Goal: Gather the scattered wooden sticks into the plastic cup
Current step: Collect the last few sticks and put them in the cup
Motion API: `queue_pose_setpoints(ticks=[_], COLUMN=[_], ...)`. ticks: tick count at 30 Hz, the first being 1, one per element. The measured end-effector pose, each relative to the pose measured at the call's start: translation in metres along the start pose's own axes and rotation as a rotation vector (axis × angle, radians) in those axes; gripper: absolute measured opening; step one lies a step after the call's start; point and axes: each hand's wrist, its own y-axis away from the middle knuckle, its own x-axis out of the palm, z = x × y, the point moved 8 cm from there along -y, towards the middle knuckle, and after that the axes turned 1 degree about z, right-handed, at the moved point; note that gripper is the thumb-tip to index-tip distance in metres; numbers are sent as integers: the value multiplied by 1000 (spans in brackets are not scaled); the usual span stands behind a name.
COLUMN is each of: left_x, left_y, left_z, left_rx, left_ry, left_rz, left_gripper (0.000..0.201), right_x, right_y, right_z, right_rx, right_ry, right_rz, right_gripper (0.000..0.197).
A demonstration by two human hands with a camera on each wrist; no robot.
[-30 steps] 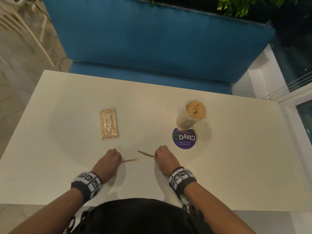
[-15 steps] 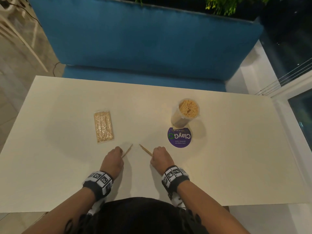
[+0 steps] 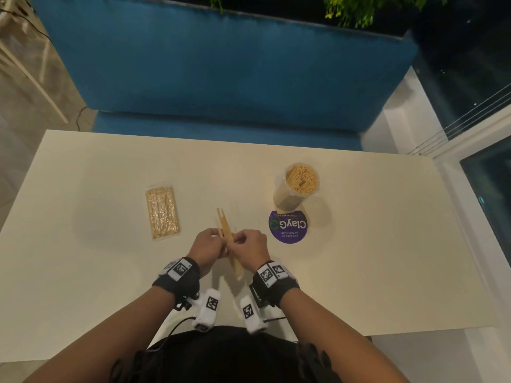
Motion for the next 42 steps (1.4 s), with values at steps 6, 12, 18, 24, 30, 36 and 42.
queue_pose_setpoints(ticks=[6,12,18,24,30,36,42], left_x=[9,-7,27,36,30,20,24], left_y=[3,14,37,52,37,37,43], left_z=[-9,-71,-115,-111,-99,-101,-104], left_rx=[23,375,568,610,459,445,572], left_ry=[222,155,125,93,66,-246,-431], left_rz=[38,-149,-57,-118,-158,-187,-139], left_gripper=[19,18,18,38,52,46,31], right_x=[-2,-11,28,16,7,-82,-73], right_y=[-3,-7,13,15,21,25,47], right_z=[9,-5,4,26,36,107,141], right_rx=[-72,38,537,514,443,-402,-804], right_ry=[-37,-306,-1274,-1480,-1279,-286,223], right_rz=[-23,-113,343,380,371,-50,-24], right_gripper=[8,18,68,57,62,41,10])
